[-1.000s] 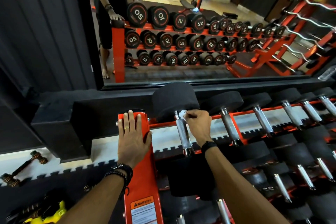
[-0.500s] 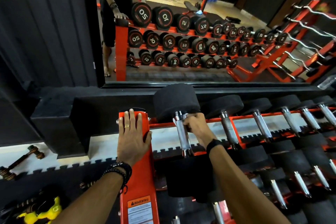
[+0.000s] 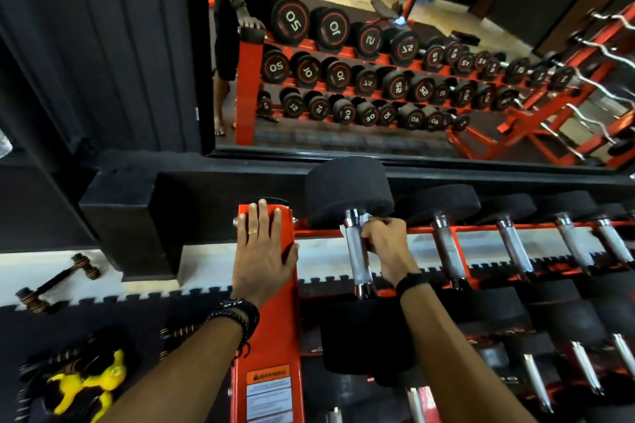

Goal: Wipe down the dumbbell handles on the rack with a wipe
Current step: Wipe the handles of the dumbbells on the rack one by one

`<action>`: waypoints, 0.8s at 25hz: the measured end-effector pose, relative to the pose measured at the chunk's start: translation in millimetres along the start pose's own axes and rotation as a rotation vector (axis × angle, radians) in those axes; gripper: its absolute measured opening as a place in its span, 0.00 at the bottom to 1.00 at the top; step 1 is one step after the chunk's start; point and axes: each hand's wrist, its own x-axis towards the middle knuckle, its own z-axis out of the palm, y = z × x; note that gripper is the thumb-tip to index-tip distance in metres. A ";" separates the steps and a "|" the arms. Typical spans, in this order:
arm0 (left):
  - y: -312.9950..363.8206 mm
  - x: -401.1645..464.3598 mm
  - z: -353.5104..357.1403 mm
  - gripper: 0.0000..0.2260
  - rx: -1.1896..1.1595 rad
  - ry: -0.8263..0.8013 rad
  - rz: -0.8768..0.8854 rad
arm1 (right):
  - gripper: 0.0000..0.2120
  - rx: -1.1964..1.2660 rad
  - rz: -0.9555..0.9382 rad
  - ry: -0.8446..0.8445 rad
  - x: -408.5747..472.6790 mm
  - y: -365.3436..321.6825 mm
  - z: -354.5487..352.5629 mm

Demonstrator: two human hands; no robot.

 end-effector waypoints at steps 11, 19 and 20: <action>-0.6 -1.0 0.5 0.32 0.010 -0.010 -0.006 | 0.13 -0.008 0.224 -0.403 2.9 -8.2 14.0; -0.3 -1.0 0.1 0.32 0.006 -0.015 -0.009 | 0.19 -0.969 -0.261 0.173 -7.3 -12.7 23.7; -0.3 -1.1 0.1 0.32 0.004 -0.012 -0.008 | 0.18 -0.971 -0.311 0.199 -11.1 -14.4 23.4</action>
